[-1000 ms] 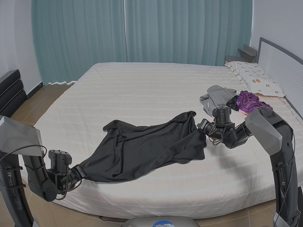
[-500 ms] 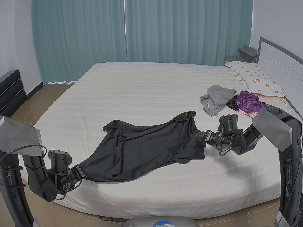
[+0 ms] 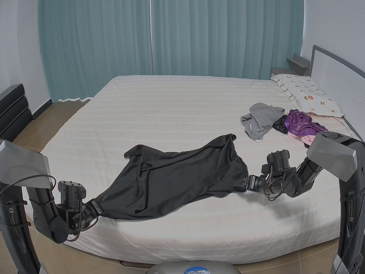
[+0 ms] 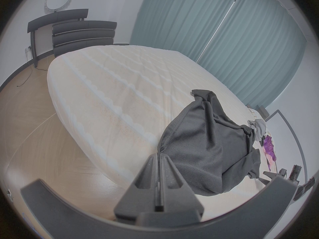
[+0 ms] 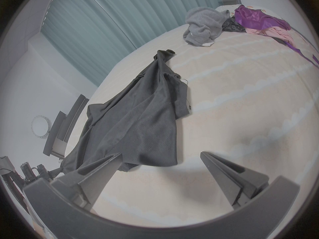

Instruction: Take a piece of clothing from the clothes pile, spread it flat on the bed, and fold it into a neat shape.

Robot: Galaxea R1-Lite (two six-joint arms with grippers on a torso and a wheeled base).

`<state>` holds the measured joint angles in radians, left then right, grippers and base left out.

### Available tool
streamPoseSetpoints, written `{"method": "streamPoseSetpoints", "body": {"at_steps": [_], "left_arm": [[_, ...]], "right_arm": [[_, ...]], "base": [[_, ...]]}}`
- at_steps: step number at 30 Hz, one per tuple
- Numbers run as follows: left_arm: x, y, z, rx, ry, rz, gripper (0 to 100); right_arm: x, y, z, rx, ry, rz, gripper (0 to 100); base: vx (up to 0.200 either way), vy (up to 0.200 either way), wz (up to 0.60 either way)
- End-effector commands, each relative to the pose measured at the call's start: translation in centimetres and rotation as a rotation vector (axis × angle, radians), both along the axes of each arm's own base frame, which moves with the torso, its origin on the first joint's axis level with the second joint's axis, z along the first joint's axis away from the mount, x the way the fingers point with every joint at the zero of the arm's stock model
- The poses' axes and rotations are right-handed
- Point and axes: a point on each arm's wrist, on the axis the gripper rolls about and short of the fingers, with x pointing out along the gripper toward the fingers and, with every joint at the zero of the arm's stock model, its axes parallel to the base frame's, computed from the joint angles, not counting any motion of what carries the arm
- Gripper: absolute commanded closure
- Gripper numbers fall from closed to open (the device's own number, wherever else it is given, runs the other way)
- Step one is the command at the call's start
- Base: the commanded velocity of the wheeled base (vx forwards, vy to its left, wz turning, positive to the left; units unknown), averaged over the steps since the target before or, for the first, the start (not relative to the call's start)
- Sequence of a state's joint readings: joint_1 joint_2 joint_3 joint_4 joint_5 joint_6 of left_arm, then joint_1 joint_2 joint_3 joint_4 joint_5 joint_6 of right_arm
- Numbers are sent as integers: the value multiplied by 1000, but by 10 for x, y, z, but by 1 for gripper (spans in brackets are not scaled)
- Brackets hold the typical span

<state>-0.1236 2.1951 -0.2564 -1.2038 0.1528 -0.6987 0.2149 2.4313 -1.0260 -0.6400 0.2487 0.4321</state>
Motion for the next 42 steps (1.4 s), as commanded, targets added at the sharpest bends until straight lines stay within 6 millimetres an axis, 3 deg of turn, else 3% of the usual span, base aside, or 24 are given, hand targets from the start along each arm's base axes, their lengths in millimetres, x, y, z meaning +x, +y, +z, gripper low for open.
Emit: {"method": "streamPoseSetpoints", "body": {"at_steps": [1,6,7,12,15,16,19,25,28,29,31,42], "left_arm": [[0,0,-1,0,3,2,100],[0,0,-2,1,6,2,100],[1,0,-2,0,4,2,100],[1,1,-2,0,4,6,100],[0,1,-2,1,6,6,100],[0,1,-1,0,4,6,100],[-1,2,-1,0,4,8,100],[-3,2,3,2,-3,4,100],[-6,2,8,1,-12,4,100],[-6,2,8,1,-12,4,100],[-11,2,10,20,-9,-17,100],[-16,1,20,29,-33,-32,100]], "right_arm": [[5,6,-9,2,-5,9,0],[8,14,-20,-2,4,23,0],[8,15,-21,0,5,23,100],[6,12,-15,5,-1,13,100],[5,4,1,14,-23,-5,100],[1,-4,12,23,-25,-22,100],[-12,-14,21,22,-10,-40,100],[-54,-31,45,59,32,-25,100],[-86,-41,63,100,50,1,100],[-86,-41,63,100,50,1,100],[-111,-49,70,100,72,-11,100],[-156,-64,103,129,56,-29,100]], "base": [[0,0,0],[0,0,0],[0,0,0],[0,0,0],[0,0,0],[0,0,0],[0,0,0],[0,0,0],[0,0,0],[0,0,0],[0,0,0],[0,0,0]]}}
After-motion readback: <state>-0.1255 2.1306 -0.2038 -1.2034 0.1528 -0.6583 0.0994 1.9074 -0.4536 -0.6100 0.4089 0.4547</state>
